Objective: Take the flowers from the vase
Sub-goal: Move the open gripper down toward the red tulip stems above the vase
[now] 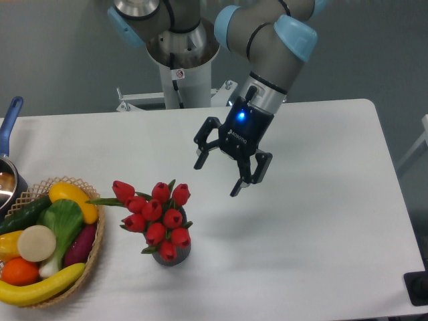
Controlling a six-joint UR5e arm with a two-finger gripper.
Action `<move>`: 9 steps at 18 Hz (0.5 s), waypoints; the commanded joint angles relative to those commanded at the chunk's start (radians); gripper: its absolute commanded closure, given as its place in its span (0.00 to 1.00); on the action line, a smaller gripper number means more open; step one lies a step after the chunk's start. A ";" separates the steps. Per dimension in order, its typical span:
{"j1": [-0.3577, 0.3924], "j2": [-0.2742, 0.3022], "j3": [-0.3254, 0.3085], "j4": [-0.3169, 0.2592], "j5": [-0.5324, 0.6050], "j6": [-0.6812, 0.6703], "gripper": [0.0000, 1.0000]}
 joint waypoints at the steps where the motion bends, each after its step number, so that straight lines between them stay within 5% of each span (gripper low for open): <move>1: -0.009 -0.018 0.002 0.002 -0.002 0.002 0.00; 9: -0.071 -0.086 0.046 0.008 -0.018 -0.005 0.00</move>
